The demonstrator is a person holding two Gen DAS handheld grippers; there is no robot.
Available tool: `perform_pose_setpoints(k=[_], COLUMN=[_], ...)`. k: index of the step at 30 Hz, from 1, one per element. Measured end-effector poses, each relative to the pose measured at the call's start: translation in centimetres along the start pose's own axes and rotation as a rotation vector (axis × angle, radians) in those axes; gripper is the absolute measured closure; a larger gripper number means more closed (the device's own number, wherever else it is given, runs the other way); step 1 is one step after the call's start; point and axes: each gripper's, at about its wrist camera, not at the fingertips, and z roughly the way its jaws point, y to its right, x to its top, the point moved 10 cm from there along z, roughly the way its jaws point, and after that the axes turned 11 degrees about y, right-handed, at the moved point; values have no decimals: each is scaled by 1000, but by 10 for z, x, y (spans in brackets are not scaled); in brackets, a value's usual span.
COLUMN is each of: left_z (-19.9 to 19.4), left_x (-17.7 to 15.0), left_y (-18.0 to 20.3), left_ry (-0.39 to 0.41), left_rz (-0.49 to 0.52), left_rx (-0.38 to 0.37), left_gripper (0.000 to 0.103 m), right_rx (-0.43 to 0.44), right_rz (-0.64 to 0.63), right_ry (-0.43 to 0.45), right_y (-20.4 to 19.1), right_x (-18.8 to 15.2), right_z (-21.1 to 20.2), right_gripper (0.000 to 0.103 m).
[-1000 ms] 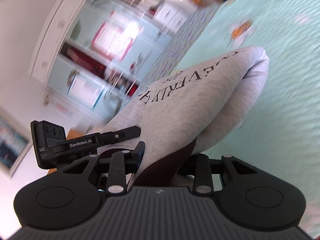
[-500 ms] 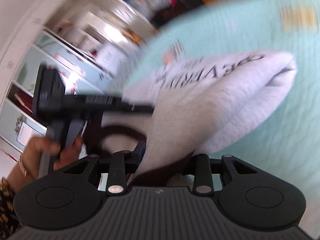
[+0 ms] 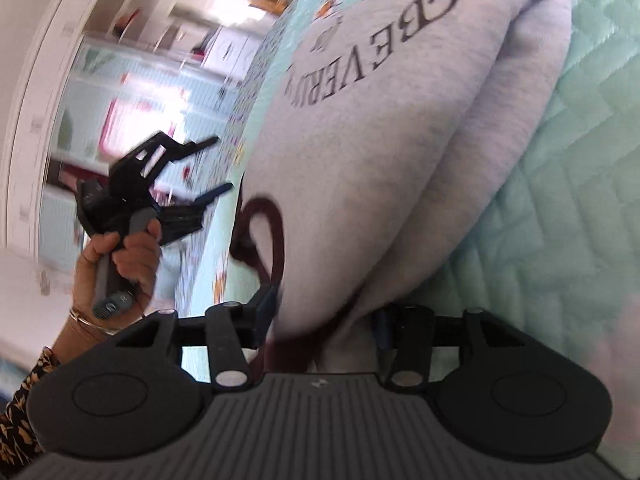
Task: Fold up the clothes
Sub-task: 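Lift and flip the folded sweatshirt over with both grippers, then release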
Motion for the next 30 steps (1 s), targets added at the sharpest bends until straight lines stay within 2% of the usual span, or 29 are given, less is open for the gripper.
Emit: perform_pose_setpoints(k=[3,5,7,8,10,11,14,17,18,19,21,23,25,27,30], left_z=[-41,-65,-87,-95,-109,-117,-126,-132,-131,-128,-117,-104,-90,-82,-67], left_x=[-44,-81,-113,-126,-151,-163,-184,-194,-195,-195,-192,-188,-187,-187,-181], left_y=[20,36,40,41,43,40,25,7,4,3,4,6,8,6,6], left_ry=[19,22,40,58,98,104,89,91,96,94,92,77,58,61,59], left_rz=[103,208,251,221,149,85,-83,-241,-290,-319,-300,-264,-268,-278,-266], left_rx=[79,158,212,239,293,279,255,261,237,223,242,267,256,266,258], left_gripper=[37,37,37,37,37,36,36,36,36,36,35,35,35,35,34], right_rx=[-2,-31,-47,-53,-70,-73,-46,-71,-79,-82,-84,-69,-45,-11,85], right_rz=[-100,-202,-309,-362,-442,-467,-412,-390,-379,-367,-345,-323,-282,-242,-197], right_ry=[-71,-145,-216,-237,-210,-192,-138,-36,-5,9,25,-13,-90,-172,-274], right_y=[-4,-6,-10,-12,-14,-16,-7,15,22,30,43,53,62,63,56], right_x=[-3,-7,-10,-13,-6,4,39,89,108,122,149,165,175,177,170], right_z=[-24,-28,-32,-41,-60,-65,-82,-102,-105,-104,-98,-76,-54,-28,3], right_gripper=[47,41,41,41,40,39,30,29,28,25,22,22,22,22,21])
